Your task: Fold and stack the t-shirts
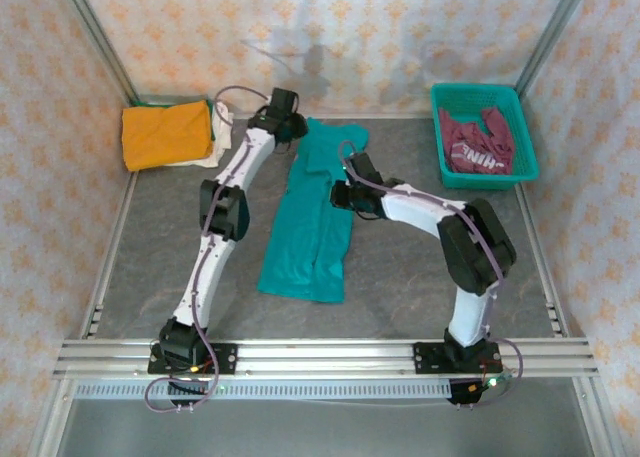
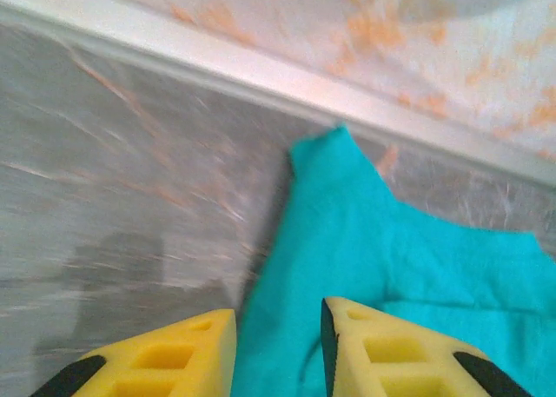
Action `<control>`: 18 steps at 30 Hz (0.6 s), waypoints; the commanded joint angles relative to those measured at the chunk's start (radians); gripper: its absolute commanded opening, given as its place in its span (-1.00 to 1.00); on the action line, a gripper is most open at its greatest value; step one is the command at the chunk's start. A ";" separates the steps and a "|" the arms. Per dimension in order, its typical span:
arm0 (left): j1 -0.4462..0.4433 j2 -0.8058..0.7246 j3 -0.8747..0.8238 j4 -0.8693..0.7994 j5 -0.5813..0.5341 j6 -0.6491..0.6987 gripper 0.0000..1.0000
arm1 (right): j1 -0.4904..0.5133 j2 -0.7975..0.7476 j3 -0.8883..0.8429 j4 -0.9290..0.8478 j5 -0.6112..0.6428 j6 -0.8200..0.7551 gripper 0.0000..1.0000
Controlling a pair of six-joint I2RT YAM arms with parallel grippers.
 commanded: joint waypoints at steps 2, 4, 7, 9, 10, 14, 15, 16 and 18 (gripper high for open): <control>0.014 -0.423 -0.340 0.041 -0.100 0.062 -0.40 | -0.043 0.100 0.124 -0.081 0.049 0.039 -0.81; 0.000 -0.704 -0.815 0.347 -0.095 0.026 -0.31 | -0.062 0.169 0.197 -0.111 0.062 0.042 -0.89; -0.033 -0.989 -1.235 0.526 -0.147 -0.003 -0.25 | -0.084 0.272 0.318 -0.188 0.098 0.037 -0.96; -0.058 -1.080 -1.377 0.504 -0.179 -0.004 -0.29 | -0.101 0.335 0.389 -0.224 0.091 0.036 -0.98; -0.071 -1.119 -1.441 0.491 -0.189 -0.035 -0.31 | -0.111 0.363 0.424 -0.245 0.087 0.038 -0.99; -0.097 -1.281 -1.689 0.521 -0.209 -0.077 -0.36 | -0.127 0.454 0.530 -0.270 0.092 0.021 -1.00; -0.099 -1.326 -1.745 0.530 -0.219 -0.093 -0.36 | -0.128 0.484 0.575 -0.288 0.084 0.011 -1.00; -0.100 -1.360 -1.789 0.535 -0.226 -0.102 -0.36 | -0.128 0.514 0.615 -0.311 0.082 0.005 -1.00; -0.100 -1.438 -1.865 0.527 -0.237 -0.115 -0.35 | -0.128 0.566 0.685 -0.337 0.085 0.001 -1.00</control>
